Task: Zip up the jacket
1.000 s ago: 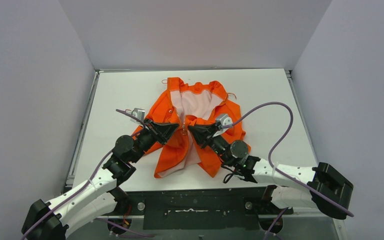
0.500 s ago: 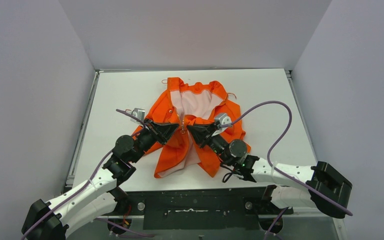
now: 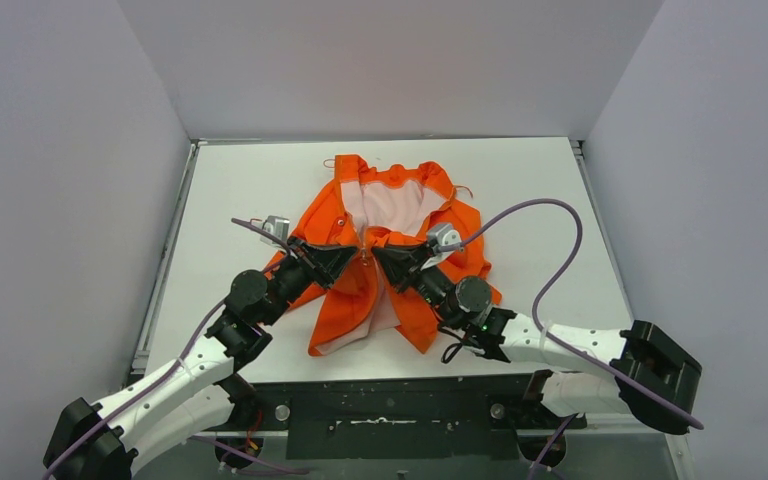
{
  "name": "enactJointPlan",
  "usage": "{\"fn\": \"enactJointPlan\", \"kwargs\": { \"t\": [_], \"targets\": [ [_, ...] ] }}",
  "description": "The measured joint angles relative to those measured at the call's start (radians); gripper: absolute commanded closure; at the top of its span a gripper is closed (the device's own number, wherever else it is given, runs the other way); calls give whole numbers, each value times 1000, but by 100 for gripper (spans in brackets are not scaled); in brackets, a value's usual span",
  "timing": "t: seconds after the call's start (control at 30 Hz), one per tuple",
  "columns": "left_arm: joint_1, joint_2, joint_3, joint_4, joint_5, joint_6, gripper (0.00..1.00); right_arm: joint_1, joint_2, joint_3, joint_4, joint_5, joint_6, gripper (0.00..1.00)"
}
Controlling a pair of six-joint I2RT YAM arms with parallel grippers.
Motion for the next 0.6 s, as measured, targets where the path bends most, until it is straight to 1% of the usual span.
{"fn": "enactJointPlan", "kwargs": {
  "t": [0.6],
  "targets": [
    [-3,0,0,8,-5,5,100,10,38,22,-7,46,9,100]
  ]
}}
